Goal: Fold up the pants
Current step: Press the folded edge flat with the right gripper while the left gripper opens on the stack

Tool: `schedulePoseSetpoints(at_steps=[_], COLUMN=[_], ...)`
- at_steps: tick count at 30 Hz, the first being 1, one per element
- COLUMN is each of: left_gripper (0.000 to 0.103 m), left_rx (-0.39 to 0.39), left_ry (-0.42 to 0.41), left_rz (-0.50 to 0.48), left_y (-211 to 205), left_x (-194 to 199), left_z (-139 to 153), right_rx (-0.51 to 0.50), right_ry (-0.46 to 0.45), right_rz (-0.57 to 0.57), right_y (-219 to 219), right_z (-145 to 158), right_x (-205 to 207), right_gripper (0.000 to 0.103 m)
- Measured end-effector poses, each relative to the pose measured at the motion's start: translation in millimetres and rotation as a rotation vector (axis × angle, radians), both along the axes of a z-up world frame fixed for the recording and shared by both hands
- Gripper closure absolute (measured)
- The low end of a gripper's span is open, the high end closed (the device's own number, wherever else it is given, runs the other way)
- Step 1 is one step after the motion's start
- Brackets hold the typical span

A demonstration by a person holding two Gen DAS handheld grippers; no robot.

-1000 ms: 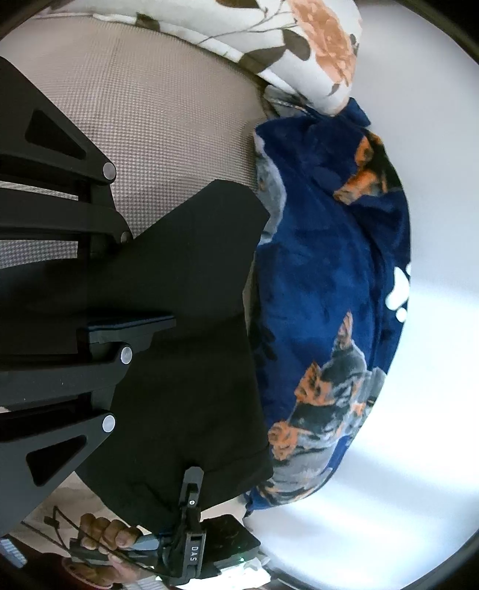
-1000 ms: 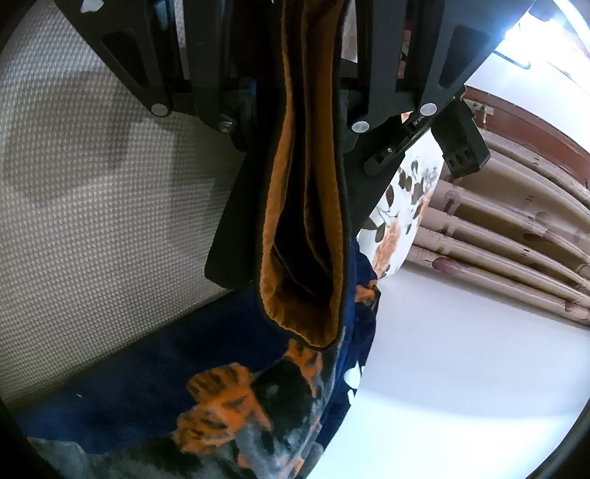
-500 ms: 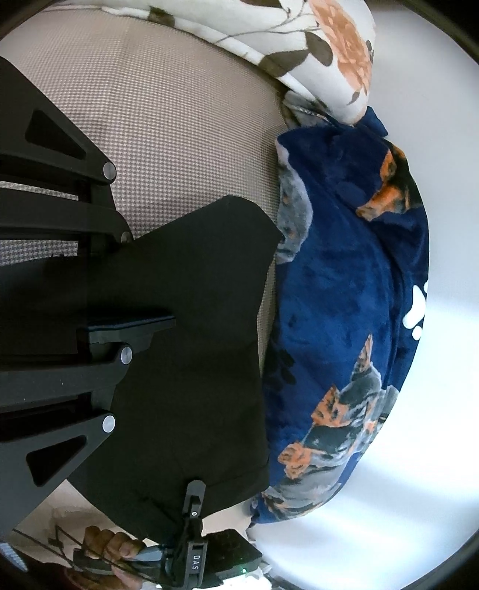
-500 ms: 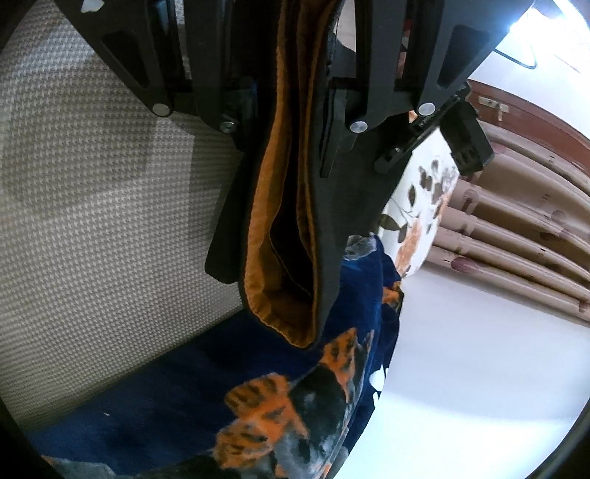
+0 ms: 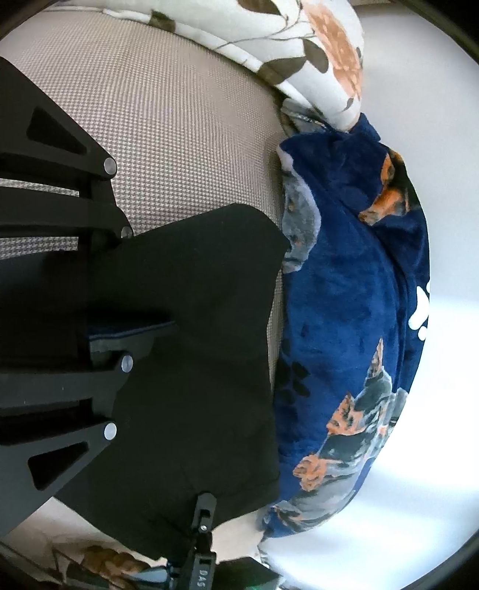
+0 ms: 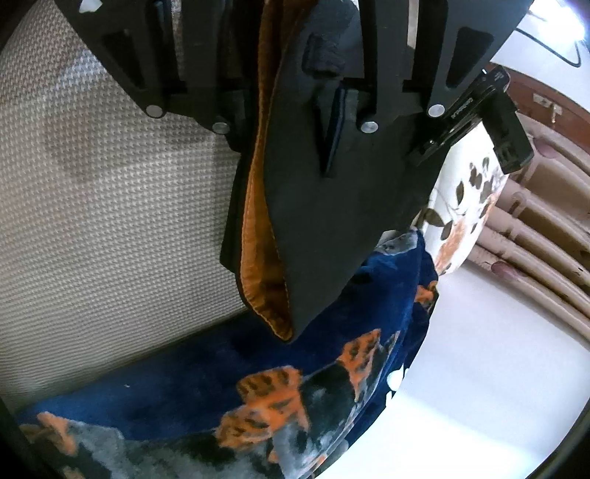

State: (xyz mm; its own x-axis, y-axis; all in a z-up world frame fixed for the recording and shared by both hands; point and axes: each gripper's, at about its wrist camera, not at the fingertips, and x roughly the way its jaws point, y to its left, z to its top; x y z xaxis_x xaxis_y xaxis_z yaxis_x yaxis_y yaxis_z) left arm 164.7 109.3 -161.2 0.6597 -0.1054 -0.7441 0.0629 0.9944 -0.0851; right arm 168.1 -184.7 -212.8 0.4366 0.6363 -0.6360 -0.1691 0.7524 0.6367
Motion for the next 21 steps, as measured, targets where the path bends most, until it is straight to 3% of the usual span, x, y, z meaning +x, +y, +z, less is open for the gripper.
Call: schedulePoseSetpoints(at_steps=[11,21], left_gripper=[0.067,0.065], left_rx=[0.009,0.029], left_ry=[-0.016,-0.024], left_rz=[0.03,0.04], left_y=[4.3,2.7], left_x=[1.0,0.3], left_z=[-2.8,-2.8], right_rx=[-0.145,-0.201], right_ry=[-0.09,-0.132], right_rz=[-0.049,-0.071], right_y=[17.0,24.0], right_z=[10.5,12.9], right_x=[-12.8,-17.6], right_gripper=[0.067,0.064])
